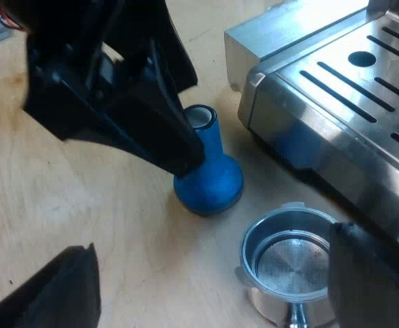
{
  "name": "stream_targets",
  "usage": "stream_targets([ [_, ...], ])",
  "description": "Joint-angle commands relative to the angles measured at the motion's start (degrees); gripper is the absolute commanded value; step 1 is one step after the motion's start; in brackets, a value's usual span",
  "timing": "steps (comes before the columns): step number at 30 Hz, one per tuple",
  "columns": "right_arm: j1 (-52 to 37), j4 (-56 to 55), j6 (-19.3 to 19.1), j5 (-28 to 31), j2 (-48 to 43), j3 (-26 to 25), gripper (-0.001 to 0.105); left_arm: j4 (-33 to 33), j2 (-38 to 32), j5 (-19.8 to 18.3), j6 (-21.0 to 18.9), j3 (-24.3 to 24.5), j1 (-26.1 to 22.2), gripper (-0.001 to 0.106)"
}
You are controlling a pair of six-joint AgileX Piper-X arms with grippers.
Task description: Grind coffee beans and then tamp
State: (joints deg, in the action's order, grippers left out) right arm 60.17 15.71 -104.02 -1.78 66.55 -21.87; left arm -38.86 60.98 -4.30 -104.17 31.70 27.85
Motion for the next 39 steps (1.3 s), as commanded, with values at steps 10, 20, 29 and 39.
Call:
stream_targets([
  [10,0.1,1.0,1.4,-0.7,-0.1,-0.4,0.07,4.9,7.2,0.7,1.4,0.5,-0.1,0.071],
  [20,0.1,1.0,1.4,-0.7,-0.1,-0.4,0.07,6.6,8.1,0.7,2.1,0.6,-0.1,0.067],
  [29,0.1,1.0,1.4,-0.7,-0.1,-0.4,0.07,6.0,8.1,0.7,2.1,0.6,-0.1,0.066],
  [39,0.1,1.0,1.4,-0.7,-0.1,-0.4,0.07,5.4,9.5,0.7,2.1,0.6,-0.1,0.066],
])
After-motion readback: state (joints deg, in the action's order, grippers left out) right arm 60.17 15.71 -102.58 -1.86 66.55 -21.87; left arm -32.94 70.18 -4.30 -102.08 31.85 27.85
